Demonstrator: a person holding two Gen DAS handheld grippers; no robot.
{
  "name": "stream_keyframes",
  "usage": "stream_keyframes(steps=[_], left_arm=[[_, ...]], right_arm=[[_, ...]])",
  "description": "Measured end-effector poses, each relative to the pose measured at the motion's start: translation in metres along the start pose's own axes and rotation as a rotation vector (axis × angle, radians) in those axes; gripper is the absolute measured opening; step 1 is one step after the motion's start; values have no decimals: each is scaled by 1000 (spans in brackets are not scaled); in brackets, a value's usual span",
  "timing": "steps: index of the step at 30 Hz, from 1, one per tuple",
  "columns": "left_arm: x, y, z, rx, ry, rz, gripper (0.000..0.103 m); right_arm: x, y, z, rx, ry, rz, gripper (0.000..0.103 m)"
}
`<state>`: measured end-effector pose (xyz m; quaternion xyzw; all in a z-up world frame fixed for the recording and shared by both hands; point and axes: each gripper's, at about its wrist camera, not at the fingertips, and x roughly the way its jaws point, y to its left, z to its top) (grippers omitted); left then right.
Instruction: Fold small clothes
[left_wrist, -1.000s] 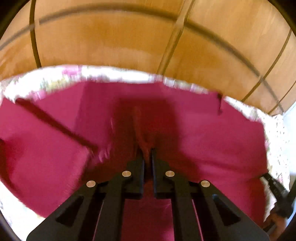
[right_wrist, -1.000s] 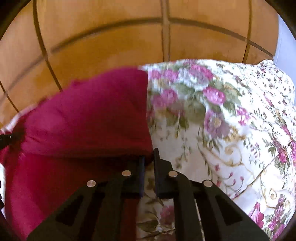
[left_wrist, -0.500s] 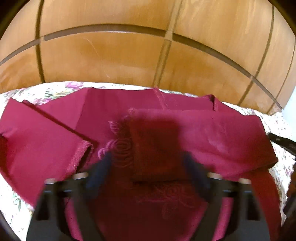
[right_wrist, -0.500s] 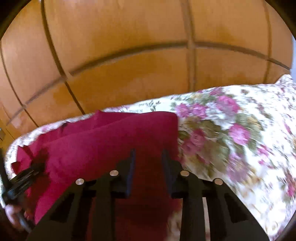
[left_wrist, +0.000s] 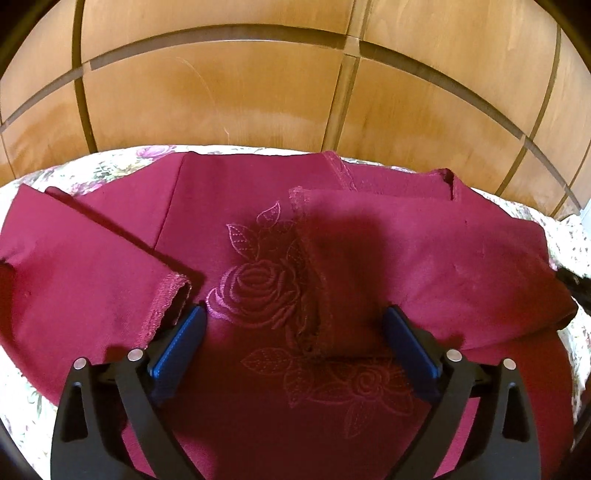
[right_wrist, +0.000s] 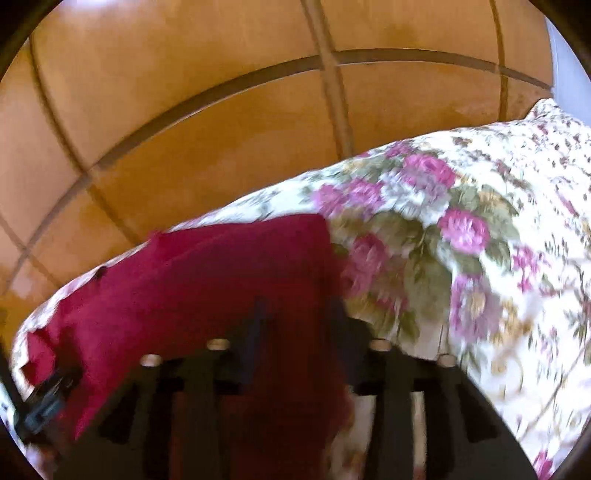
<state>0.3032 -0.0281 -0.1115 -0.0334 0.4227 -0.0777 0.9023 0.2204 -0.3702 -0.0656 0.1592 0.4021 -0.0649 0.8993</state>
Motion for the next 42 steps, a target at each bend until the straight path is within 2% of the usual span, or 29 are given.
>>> stream_keyframes(steps=[3,4,7,11,13,15,18,20,25,27,29,31,34,36,37,38,39,40,42], left_arm=[[-4,0,2,-4,6,-3,97],[-8,1,2,-5,8,-4,97],[-28,8,-3,-21,-9,-6,97],[-63,37,-21,-86,-59,-19,97],[-80,54,-32,-125,-90,-12,97],[-96,73,-44,-163,-113,40,97],[-111,99,-62,-214,-104,160,97],[-115,113,-72,-240,-78,236,97],[-126,155,-92,-371,-39,300,97],[-128,163,-100,-398,-21,302,97],[-131,170,-109,-416,-11,290,97],[-135,170,-117,-415,-13,277,97],[-139,168,-125,-391,-32,262,97],[-137,169,-128,-379,-36,252,98],[-135,170,-128,-379,-37,247,98],[-136,170,-130,-380,-39,243,99],[-136,168,-129,-379,-40,239,99],[-136,168,-128,-378,-37,242,99],[-136,168,-126,-377,-30,244,99]], right_arm=[[2,-1,-27,-88,64,-96,40],[2,-6,-32,-66,64,-81,42],[-8,-13,-40,28,38,-54,47],[-43,8,-46,-5,-50,-97,52],[-64,28,-47,-42,-104,-41,55],[-73,47,-49,-75,-108,35,61],[-66,89,-54,-110,-27,205,61],[-55,112,-59,-122,24,282,60],[-22,190,-76,-132,167,487,60],[-5,226,-82,-122,229,562,61],[10,250,-88,-103,275,603,67],[32,274,-91,-71,323,621,68],[62,297,-95,-29,367,586,69],[70,304,-97,-17,355,569,65],[73,308,-98,-25,339,547,52],[75,312,-99,-39,340,533,30],[78,315,-100,-43,348,533,16],[80,316,-100,-34,364,557,7],[76,314,-94,-20,346,573,6]])
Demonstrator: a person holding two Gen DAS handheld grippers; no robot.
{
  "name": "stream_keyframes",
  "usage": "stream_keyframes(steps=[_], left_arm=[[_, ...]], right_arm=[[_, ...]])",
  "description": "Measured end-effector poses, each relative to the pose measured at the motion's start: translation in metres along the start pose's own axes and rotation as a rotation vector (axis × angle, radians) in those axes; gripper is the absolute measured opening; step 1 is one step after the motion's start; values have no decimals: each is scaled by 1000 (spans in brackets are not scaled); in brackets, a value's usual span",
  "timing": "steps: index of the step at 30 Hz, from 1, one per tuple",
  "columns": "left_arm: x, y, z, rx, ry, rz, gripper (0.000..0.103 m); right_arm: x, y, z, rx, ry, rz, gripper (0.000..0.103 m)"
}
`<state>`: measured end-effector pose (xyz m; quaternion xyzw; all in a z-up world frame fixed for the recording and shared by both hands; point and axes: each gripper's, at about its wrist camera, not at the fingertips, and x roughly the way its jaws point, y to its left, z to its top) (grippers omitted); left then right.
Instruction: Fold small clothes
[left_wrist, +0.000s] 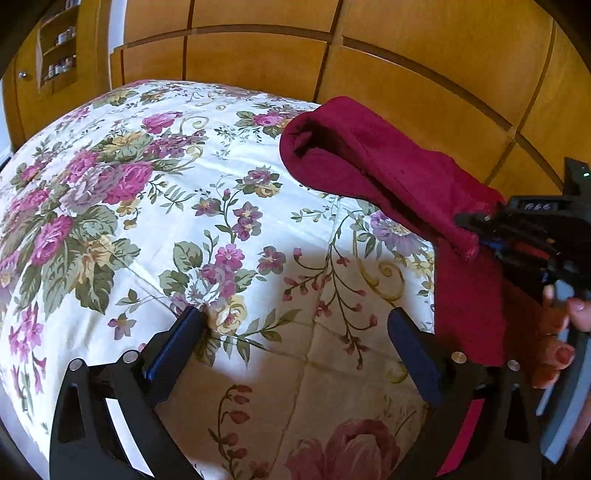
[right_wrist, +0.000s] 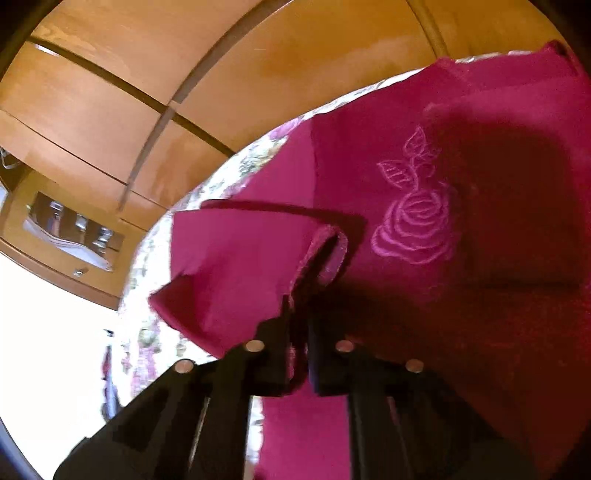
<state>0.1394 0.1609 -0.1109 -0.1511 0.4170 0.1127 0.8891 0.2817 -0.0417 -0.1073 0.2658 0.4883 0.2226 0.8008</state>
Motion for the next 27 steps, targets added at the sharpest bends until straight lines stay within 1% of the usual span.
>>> stream_keyframes(steps=[3,6,8,13,17,20,22,27], left_arm=[[-1,5,3,-25,-6,-21,99],[-2,11,7,-64,-10,-38,99],[-4,11,10,-81,-12,-37,99],[-6,5,16,-102,-13,-49,99],[-11,-8,20,-71,-29,-66,99],[-13,-21,25,-28,-46,-73,99],[-13,-30,28,-2,-47,-76,99],[-10,-51,40,62,-62,-69,99]], right_arm=[[-34,4,8,-58,-67,2,6],[-81,5,23,-130,-163,-35,6],[-105,2,33,-155,-203,-61,6],[-158,-30,54,-159,-278,-161,6],[-181,-66,65,-116,-305,-240,6],[-192,-96,67,-75,-302,-287,6],[-195,-116,66,-48,-294,-313,6],[-185,-148,61,16,-260,-341,6]])
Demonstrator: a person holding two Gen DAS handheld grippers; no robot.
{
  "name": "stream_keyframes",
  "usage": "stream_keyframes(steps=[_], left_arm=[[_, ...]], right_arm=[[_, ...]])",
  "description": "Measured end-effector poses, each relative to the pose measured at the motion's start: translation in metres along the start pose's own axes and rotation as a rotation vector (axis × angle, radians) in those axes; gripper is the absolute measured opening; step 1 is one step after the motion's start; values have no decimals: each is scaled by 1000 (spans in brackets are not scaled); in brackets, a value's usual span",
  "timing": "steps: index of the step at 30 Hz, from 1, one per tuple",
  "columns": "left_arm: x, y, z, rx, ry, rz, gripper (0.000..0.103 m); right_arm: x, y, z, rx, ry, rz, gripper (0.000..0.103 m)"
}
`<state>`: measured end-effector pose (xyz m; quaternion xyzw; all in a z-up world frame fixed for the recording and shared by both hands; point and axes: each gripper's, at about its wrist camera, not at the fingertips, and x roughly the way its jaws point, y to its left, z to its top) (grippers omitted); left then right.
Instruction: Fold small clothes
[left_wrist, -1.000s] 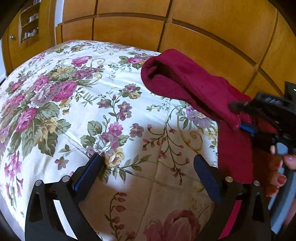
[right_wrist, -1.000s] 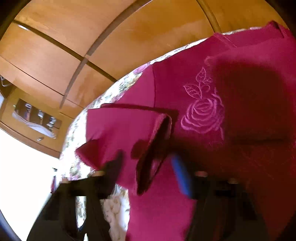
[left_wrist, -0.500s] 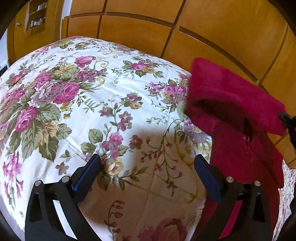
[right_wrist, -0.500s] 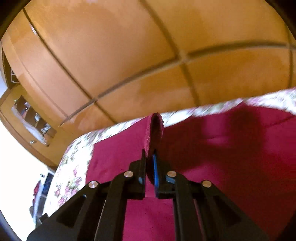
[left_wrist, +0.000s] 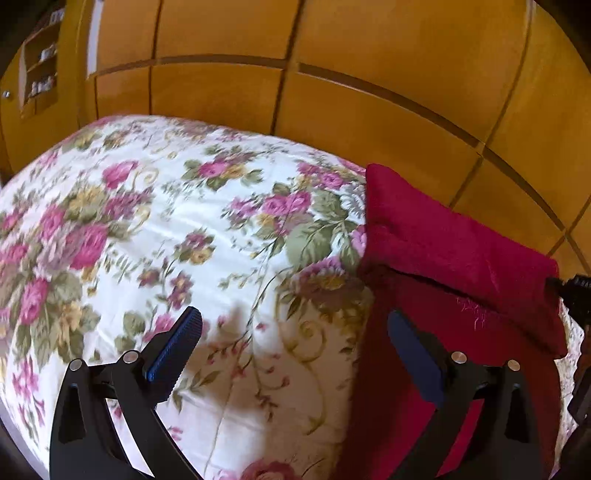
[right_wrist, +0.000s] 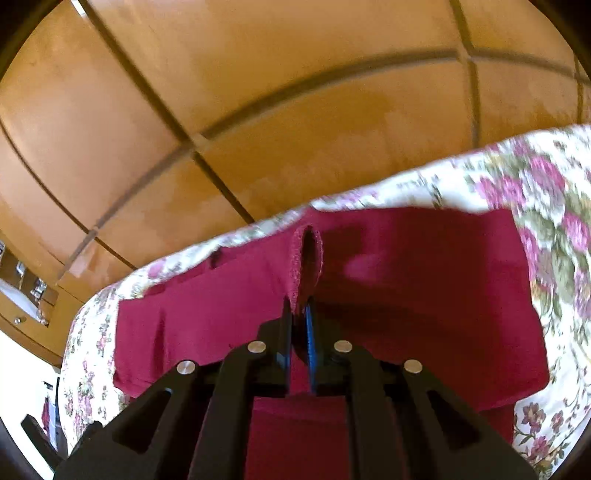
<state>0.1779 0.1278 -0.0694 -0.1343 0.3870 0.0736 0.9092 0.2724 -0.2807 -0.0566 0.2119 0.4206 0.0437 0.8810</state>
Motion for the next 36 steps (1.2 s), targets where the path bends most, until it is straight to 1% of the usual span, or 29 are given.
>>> stream_keyframes(steps=[2,3,5,7,9,10,11,12,13,15,16,17,18,19,20,22,24,25,26,27,28,29,31,32,34,36], left_arm=[[2,-7,5,18,1,2,99],[4,-12,8,29,1,1,99],[6,-22,16,46,1,-10,99],[12,-35,24,76,-1,-16,99],[20,-51,33,123,-1,-18,99],[24,-57,37,138,3,-15,99],[27,-62,40,148,6,-10,99],[31,-67,44,156,8,-9,99],[33,-70,48,157,4,-13,99],[34,-75,53,161,-12,-24,99],[35,-79,56,170,-23,-30,99],[38,-86,59,189,-39,-30,98],[41,-93,61,208,-50,-26,90],[46,-102,63,238,-54,-25,85],[51,-108,65,257,-48,-26,83],[71,-127,65,311,-20,-28,83],[88,-137,64,337,-3,-28,83],[98,-141,62,352,5,-14,83],[111,-142,60,367,15,21,83],[122,-139,58,372,22,54,87],[129,-135,57,364,27,75,94],[137,-127,57,332,38,74,100],[152,-106,63,226,108,-34,100],[154,-103,65,210,113,-52,100],[152,-109,64,239,100,-27,100],[143,-111,65,247,85,-15,100]], right_arm=[[0,-15,-4,13,10,-27,6],[2,-21,-6,32,13,-26,6],[6,-24,-7,52,19,-13,6],[9,-27,-9,41,33,-21,7],[11,-27,-10,19,51,-15,10],[7,-27,-12,5,45,-44,13],[3,-26,-13,0,33,-70,33],[-5,-24,-15,-2,1,-98,48],[-19,-23,-16,-11,-65,-110,56],[-34,-14,-19,-80,-132,-116,55],[-37,-8,-20,-117,-147,-115,51],[-37,-1,-20,-155,-152,-106,43],[-35,3,-21,-192,-143,-80,38],[-27,11,-20,-230,-114,-52,28],[-20,16,-20,-254,-103,-55,21],[-4,24,-18,-279,-88,-64,21],[17,25,-15,-267,-55,-68,21],[25,25,-15,-266,-42,-91,23],[31,23,-16,-269,-29,-128,26],[39,20,-17,-272,-11,-185,26],[47,11,-19,-257,3,-205,26],[48,4,-21,-237,-6,-181,26],[49,3,-23,-234,-26,-180,25],[50,6,-26,-252,-35,-197,25],[48,10,-27,-268,-39,-213,25],[39,11,-26,-249,-42,-198,28]])
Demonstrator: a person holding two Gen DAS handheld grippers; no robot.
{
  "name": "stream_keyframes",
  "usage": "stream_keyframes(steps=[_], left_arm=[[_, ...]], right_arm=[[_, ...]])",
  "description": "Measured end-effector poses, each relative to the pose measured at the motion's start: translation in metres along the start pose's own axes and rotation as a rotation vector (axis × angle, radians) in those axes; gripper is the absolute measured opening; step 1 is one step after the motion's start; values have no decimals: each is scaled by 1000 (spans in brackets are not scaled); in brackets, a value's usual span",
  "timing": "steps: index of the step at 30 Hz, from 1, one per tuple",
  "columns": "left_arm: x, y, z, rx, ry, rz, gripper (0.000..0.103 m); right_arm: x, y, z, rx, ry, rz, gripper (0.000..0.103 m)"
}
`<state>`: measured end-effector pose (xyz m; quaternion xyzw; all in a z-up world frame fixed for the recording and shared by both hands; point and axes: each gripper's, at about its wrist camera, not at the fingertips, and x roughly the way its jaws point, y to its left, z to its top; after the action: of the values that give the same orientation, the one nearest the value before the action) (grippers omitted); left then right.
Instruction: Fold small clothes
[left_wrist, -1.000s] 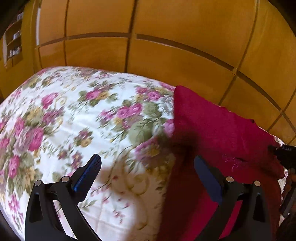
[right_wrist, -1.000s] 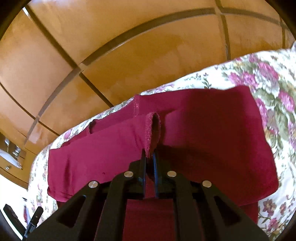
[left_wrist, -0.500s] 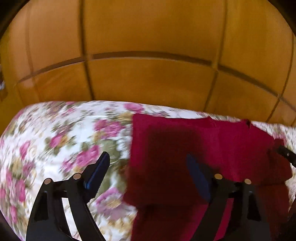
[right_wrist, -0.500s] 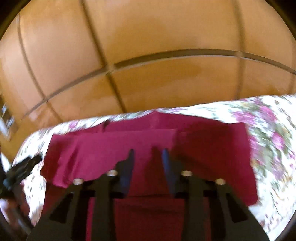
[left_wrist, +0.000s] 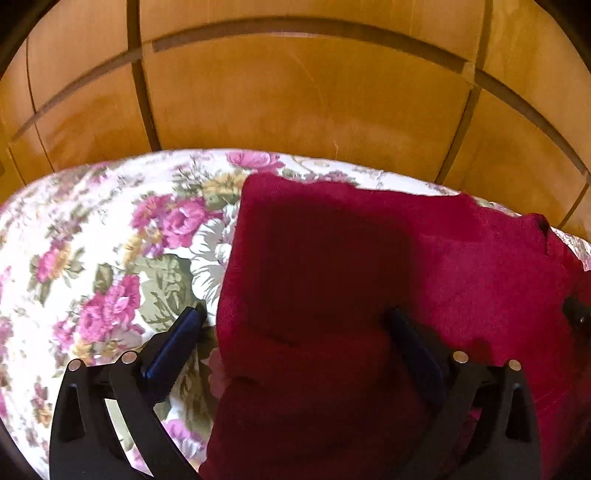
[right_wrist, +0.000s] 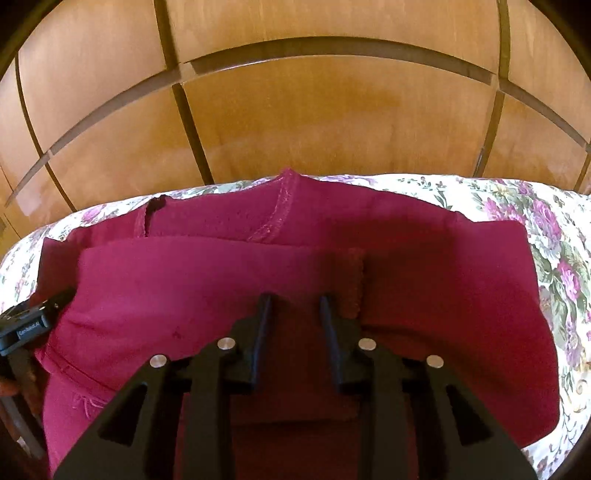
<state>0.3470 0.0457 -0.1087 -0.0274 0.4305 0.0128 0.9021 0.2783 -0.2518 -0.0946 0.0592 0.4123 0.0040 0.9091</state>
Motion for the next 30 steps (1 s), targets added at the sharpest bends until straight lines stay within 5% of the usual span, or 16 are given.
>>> stream_keyframes(steps=[2,3,7,12,18,19,22,30], left_arm=[[-16,0,-4,-10,-10,9,100],[-26,1,-9,-13,-24,-7,100],[-42,-2,-30,40,-49,-4,100],[-23,8,-39,-1,33,-15,100],[-22,8,-40,6,39,-8,100],[-27,11,-40,-9,35,-24,100],[-46,23,-49,-54,43,-54,100],[-104,28,-113,-75,44,-107,100]], right_arm=[[-25,0,-4,18,-51,42,48],[-38,4,-9,-8,-76,58,49],[-39,17,-21,-102,-7,52,37],[-28,-6,-37,-36,13,29,23],[-28,9,-43,-113,-21,-49,25],[-34,7,-44,-106,-22,-34,27],[-68,0,-55,-52,-42,22,71],[-114,16,-110,-168,6,-65,72]])
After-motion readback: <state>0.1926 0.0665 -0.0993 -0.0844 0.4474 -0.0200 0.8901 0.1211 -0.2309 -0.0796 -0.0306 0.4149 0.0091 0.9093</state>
